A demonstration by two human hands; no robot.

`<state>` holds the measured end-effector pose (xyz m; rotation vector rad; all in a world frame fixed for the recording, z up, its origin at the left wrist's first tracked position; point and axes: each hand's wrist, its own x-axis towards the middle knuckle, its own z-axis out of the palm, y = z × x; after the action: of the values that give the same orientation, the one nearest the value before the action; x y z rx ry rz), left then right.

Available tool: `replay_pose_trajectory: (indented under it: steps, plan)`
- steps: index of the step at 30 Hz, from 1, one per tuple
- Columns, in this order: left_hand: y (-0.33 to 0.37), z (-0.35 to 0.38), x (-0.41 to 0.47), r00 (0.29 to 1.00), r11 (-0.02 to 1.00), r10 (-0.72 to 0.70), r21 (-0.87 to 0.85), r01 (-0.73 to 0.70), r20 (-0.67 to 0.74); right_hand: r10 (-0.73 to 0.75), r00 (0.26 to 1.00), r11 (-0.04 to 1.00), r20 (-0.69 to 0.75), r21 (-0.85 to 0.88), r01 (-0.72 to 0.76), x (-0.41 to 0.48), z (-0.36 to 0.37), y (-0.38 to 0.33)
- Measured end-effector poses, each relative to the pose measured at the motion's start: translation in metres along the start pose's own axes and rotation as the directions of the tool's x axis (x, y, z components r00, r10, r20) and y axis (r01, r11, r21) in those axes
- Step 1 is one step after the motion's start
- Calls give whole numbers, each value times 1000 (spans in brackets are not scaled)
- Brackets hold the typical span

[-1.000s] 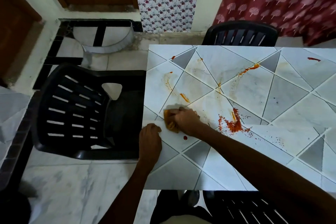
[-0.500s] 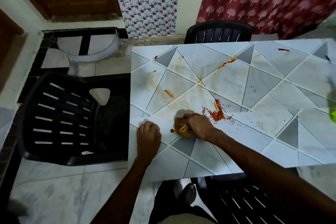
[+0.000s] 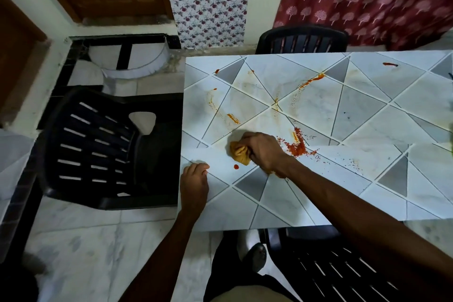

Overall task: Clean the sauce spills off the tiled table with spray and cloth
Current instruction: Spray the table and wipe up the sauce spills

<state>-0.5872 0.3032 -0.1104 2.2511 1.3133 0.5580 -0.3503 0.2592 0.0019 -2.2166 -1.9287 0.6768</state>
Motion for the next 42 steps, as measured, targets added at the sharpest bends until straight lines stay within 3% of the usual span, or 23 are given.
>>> replay_pose_trajectory:
  steps: [4, 7, 10, 14, 18, 25, 29, 36, 40, 42]
  plan:
    - [-20, -8, -7, 989, 989, -146, -30, 146, 22, 13, 996, 1000, 86, -19, -11, 44, 6, -36]
    - [-26, -9, -15, 984, 989, -149, 34, 146, 102, -72, 988, 981, 136, -170, 95, 69, 30, -61]
    - [-26, -8, -23, 985, 990, -140, 21, 139, 105, -151, 950, 905, 274, -347, 244, 72, 56, -68]
    - [-14, -8, -22, 978, 983, -183, 46, 179, 101, -223, 936, 822, 273, -462, 331, 46, 52, -57]
    - [-10, -4, -19, 979, 981, -184, 84, 176, 89, -108, 957, 886, 267, -410, 215, 25, 41, -11]
    - [3, 13, 9, 989, 989, -134, 67, 129, 67, 236, 957, 921, 171, -353, -164, -14, 36, 71]
    - [12, 20, 35, 990, 992, -103, 79, 96, 91, 270, 958, 960, 92, -97, -261, -3, 11, 79]
    - [7, 21, 65, 992, 994, -100, 53, 96, 81, 169, 986, 986, 1, 5, -169, 98, -30, 27]
    - [4, 23, 63, 993, 996, -91, 5, 91, 75, 129, 992, 988, -6, -79, -129, 170, -32, -13]
    - [4, 24, 63, 992, 993, -115, -12, 116, 61, 0, 999, 986, 42, -168, 7, 193, -33, -27]
